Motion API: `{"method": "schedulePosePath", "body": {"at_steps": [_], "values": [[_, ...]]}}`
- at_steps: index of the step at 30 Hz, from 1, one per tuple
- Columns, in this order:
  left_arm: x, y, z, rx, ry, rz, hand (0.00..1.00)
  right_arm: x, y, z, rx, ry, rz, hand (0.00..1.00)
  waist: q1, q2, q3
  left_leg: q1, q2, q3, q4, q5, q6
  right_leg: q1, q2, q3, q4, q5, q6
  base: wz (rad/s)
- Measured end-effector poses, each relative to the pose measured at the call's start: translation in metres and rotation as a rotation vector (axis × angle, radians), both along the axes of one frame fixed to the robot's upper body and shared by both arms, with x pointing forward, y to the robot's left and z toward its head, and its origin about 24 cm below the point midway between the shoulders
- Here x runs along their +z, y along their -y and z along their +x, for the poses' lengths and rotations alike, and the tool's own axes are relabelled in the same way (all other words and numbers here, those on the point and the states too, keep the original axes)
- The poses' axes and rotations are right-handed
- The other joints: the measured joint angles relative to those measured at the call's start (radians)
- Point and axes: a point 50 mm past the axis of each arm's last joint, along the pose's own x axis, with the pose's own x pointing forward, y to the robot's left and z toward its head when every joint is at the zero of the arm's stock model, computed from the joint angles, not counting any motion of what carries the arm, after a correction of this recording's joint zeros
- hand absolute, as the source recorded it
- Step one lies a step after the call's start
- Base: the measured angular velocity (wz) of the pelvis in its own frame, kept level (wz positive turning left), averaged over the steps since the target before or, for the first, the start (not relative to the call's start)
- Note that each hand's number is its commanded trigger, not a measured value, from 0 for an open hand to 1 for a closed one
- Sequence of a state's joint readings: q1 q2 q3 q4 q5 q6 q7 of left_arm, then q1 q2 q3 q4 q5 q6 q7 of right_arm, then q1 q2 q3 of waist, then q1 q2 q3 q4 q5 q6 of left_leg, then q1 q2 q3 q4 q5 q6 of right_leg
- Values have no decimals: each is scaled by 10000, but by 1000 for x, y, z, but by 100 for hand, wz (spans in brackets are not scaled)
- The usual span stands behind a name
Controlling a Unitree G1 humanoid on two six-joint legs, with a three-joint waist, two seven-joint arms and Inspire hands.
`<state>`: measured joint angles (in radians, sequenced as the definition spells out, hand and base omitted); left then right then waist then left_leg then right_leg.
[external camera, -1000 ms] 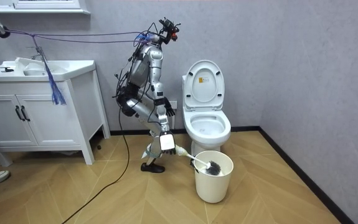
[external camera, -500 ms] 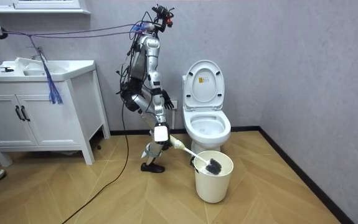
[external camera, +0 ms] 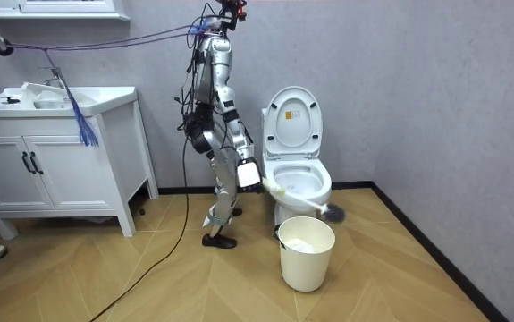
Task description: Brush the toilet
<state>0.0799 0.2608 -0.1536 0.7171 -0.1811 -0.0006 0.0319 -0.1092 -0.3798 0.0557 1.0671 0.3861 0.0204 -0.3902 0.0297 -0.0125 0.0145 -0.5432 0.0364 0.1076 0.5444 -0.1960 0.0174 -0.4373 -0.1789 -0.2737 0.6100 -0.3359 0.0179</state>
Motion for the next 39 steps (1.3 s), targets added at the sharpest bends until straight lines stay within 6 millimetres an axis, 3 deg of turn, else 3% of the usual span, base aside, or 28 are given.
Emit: {"method": "schedulePosePath", "body": {"at_steps": [3, 7, 10, 16, 21, 25, 30, 34, 39], "values": [[-4, -8, -23, 129, -389, 307, 0, -9, -12, -17, 1100, -558, -419, 100, 28, -102, -85, 1059, 69, -71, -611, 23, -75, 1296, 286, -128, -1111, 260, 80, 5], [-4, -11, -49, 286, -581, 382, 0, -11, -19, -39, 2443, -992, -998, 100, 37, -163, -178, 2360, -70, -138, -1509, 57, -127, 2713, 415, -294, -2344, 524, 240, 5], [-3, -11, -62, 412, -655, 351, 0, -9, -25, -43, 3259, -1040, -1405, 100, 15, -202, -208, 2907, -149, -147, -1835, 61, -136, 3308, 421, -349, -2778, 585, 291, 1], [0, -9, -77, 447, -659, 278, 0, -1, -42, -44, 5875, -1165, -1985, 100, 74, -306, -130, 3791, -268, -273, -2223, 49, -161, 4427, 431, -651, -3437, 630, 350, 9], [5, -18, -91, 749, -640, 582, 0, 5, -50, -41, 7463, -1351, -2625, 100, 314, -321, -101, 3973, -283, -299, -2387, 19, -208, 4621, 416, -882, -3524, 637, 362, 4], [13, -26, -85, 403, -287, 1399, 0, 2, -49, -44, 7910, -1791, -2889, 100, 555, -354, -48, 4151, -340, -442, -2395, 17, -206, 4888, 405, -1030, -3582, 660, 402, 13], [49, -20, -51, -1478, 1700, 3155, 0, -6, -50, -48, 8515, -2248, -2976, 100, 648, -315, -58, 3933, -357, -817, -2236, 10, -215, 4950, 418, -1413, -3549, 660, 402, 19], [71, -10, -30, -2886, 3007, 4361, 0, -20, -45, -67, 8827, -3408, -2809, 100, 710, -349, -96, 4001, -402, -871, -2310, 31, -217, 5038, 403, -1461, -3533, 657, 407, 4], [87, -4, -17, -3370, 3961, 5250, 0, -31, -41, -90, 8913, -4471, -2371, 100, 628, -418, -137, 4162, -426, -872, -2356, 69, -230, 5122, 399, -1434, -3557, 657, 406, 0]]}}
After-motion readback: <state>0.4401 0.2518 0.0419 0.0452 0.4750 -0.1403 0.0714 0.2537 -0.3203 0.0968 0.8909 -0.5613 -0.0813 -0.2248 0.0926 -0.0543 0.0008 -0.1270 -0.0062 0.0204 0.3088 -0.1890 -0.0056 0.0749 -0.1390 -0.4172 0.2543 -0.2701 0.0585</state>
